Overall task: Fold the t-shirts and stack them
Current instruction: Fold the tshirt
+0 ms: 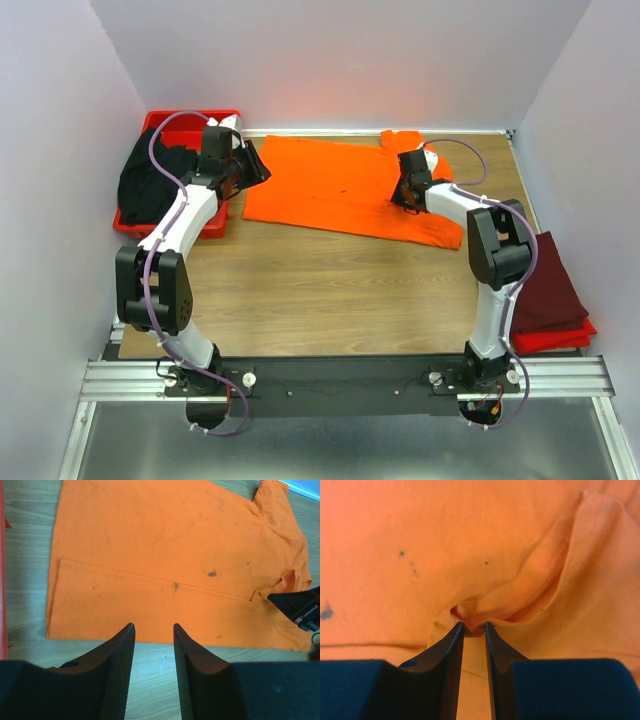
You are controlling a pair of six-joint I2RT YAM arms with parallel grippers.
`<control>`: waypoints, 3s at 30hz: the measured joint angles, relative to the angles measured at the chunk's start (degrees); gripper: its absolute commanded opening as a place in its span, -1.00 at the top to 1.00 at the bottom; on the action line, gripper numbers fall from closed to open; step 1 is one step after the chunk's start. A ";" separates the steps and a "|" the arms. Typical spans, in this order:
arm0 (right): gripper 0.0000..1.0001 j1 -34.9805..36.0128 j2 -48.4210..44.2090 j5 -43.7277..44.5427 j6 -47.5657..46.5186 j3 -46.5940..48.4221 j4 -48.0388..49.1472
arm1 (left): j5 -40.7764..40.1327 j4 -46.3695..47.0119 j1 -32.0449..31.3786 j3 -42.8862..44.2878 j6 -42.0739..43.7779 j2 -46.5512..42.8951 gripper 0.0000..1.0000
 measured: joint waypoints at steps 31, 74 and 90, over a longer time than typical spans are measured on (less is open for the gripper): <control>-0.47 -0.28 -18.16 2.23 -0.46 -8.66 0.09 | -6.78 -0.57 -2.99 -1.11 -5.70 10.38 0.17; -0.37 -4.79 7.39 -2.49 2.05 9.88 -1.99 | -16.44 -5.64 -2.95 4.76 -9.07 18.82 0.21; -0.47 -5.90 7.45 -2.49 5.09 10.95 -2.14 | -16.70 -5.64 -2.95 4.76 -9.07 18.86 0.21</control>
